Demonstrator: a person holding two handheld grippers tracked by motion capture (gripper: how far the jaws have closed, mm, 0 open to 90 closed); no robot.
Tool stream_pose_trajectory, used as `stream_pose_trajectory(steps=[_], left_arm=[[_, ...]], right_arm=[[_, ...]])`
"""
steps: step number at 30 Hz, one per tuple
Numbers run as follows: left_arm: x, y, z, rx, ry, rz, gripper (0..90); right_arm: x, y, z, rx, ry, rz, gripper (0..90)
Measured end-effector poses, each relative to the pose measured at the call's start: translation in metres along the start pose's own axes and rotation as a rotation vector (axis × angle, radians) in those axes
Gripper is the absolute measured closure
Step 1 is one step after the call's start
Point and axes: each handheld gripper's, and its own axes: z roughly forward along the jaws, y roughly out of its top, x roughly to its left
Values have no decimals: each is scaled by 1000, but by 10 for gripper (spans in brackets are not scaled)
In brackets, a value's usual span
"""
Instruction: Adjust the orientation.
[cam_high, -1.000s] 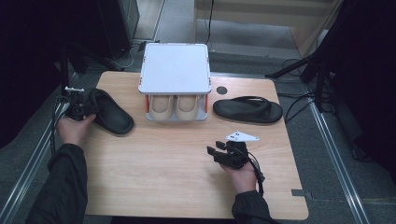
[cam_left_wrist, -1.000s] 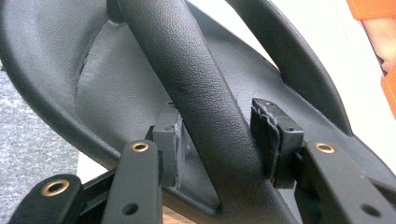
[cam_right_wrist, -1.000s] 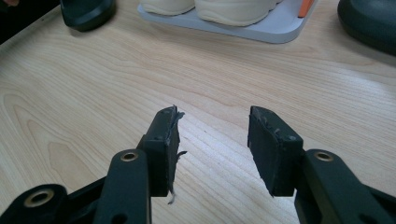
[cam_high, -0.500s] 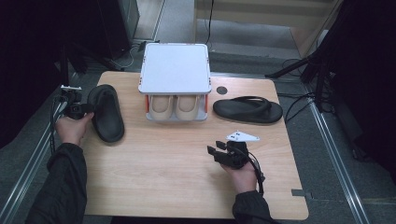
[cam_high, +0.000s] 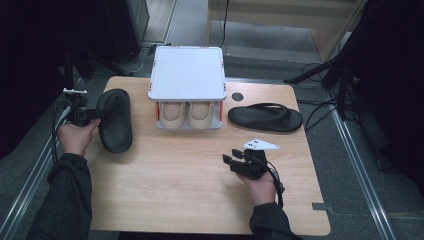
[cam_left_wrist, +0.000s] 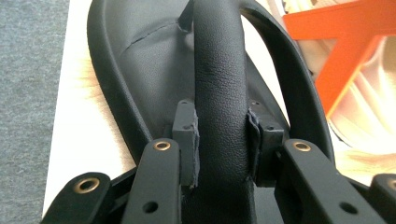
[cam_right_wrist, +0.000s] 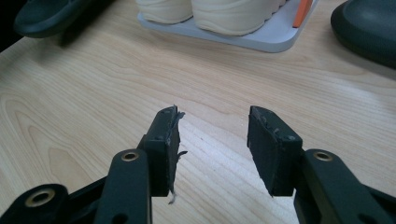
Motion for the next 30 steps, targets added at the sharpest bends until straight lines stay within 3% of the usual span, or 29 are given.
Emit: stream_pose_trajectory(steps=[8, 15, 22, 30], left_arm=[[-11, -10, -18, -15, -23, 10, 694], [-24, -30, -35, -22, -45, 28, 693], [-47, -50, -52, -66, -91, 44, 693], [-77, -74, -62, -59, -141, 100, 693]], right_arm=[[0, 6, 6, -8, 20, -10, 543], [-2, 16, 10, -14, 26, -25, 540], [-8, 25, 12, -31, 27, -17, 540], [-18, 32, 12, -42, 12, -5, 541]])
